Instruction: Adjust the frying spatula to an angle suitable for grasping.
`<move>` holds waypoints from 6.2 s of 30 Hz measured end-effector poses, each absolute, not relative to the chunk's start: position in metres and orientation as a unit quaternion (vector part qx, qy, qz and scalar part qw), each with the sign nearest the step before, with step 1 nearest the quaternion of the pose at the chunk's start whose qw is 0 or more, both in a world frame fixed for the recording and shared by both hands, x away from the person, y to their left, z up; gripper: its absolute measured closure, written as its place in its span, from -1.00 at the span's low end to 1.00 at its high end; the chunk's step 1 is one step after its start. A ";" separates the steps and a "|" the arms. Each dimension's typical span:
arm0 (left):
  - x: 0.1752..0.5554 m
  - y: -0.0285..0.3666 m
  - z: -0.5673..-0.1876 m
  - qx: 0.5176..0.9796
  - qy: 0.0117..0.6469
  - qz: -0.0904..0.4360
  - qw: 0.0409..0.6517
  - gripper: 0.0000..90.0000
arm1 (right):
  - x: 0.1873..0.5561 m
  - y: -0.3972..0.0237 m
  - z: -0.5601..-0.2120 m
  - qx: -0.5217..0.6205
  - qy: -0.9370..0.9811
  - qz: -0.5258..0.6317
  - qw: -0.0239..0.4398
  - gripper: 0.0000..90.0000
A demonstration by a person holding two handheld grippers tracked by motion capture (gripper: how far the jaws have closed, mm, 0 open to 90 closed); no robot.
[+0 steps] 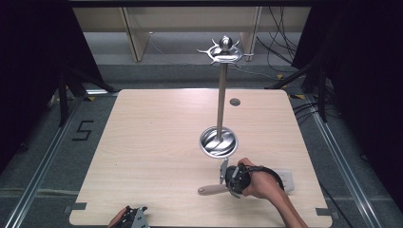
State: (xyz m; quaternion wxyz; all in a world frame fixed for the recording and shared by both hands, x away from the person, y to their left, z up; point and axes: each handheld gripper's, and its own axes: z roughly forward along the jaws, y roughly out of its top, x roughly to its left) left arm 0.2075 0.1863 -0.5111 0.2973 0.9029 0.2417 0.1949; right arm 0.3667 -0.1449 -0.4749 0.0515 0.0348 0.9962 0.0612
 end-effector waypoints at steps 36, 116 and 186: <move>0.207 0.188 -0.509 0.901 0.243 0.200 0.299 -0.60 | 0.370 -0.207 -0.429 0.160 0.955 0.214 0.132 0.70; 0.209 0.189 -0.510 0.897 0.246 0.206 0.303 -0.60 | 0.388 -0.242 -0.310 0.205 0.809 0.525 0.170 0.70; 0.209 0.188 -0.511 0.901 0.242 0.203 0.298 -0.61 | 0.427 -0.211 -0.291 0.245 0.783 0.544 0.175 0.56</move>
